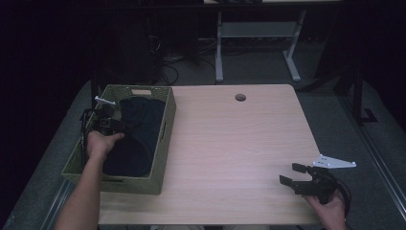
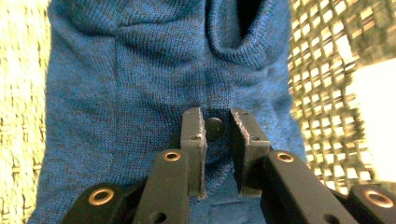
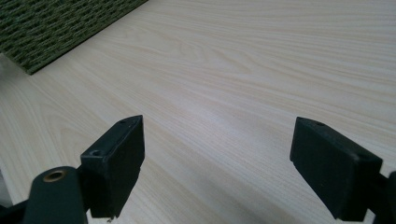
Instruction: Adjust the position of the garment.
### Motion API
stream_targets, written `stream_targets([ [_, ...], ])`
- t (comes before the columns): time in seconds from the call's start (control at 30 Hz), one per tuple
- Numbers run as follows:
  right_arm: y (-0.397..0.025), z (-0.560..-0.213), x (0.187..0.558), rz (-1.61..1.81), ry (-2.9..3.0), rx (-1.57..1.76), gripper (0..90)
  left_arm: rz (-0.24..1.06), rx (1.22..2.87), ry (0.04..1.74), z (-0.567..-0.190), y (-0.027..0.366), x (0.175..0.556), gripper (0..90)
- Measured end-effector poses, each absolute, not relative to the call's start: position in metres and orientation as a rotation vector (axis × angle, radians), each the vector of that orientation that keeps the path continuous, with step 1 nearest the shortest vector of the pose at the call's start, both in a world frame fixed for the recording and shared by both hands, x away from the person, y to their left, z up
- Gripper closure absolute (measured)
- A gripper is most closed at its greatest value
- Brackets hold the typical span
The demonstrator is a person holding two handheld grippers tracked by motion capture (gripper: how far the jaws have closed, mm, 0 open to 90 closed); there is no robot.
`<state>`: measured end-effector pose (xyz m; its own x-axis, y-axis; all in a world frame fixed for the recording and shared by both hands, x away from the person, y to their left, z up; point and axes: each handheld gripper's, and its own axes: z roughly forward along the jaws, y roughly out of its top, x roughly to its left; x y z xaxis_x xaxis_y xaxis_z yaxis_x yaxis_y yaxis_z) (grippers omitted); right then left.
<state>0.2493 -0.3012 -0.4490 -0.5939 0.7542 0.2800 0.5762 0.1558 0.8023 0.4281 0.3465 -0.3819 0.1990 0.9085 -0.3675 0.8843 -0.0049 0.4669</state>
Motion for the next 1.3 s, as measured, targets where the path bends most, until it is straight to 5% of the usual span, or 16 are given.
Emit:
stream_targets([
  [1.3, -0.297, -0.452, 0.252, 1.41, 2.238, 1.329, 17.4, 0.021, 1.523, 1.448, -0.325, 0.377, 0.398, 76.5],
])
